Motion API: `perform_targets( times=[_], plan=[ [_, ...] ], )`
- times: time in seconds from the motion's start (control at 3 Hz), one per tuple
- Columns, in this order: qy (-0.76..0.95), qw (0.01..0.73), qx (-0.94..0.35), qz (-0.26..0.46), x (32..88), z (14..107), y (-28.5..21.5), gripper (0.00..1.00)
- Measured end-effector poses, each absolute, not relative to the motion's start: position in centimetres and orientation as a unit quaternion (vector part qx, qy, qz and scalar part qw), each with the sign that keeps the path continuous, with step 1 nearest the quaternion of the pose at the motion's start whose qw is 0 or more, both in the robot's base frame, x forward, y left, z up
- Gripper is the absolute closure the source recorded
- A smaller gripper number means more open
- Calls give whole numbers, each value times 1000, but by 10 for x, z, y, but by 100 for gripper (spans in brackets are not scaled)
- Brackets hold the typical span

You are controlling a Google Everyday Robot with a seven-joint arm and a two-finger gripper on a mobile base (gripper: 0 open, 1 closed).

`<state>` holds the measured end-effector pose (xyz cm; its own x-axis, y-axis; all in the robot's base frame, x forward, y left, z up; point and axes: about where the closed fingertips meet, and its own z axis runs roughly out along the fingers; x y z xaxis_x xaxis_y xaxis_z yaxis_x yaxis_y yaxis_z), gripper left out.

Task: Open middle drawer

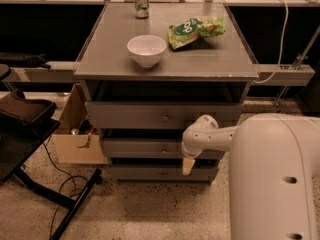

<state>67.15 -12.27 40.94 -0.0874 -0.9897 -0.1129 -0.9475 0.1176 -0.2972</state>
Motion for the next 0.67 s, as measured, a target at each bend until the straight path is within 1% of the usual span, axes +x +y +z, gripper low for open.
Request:
perform_targets(
  times=[0.33,0.67],
  plan=[
    [728,137,-667,-77,684,404,-120,18],
    [729,121,-670,-76,680,395,-129,41]
  ],
)
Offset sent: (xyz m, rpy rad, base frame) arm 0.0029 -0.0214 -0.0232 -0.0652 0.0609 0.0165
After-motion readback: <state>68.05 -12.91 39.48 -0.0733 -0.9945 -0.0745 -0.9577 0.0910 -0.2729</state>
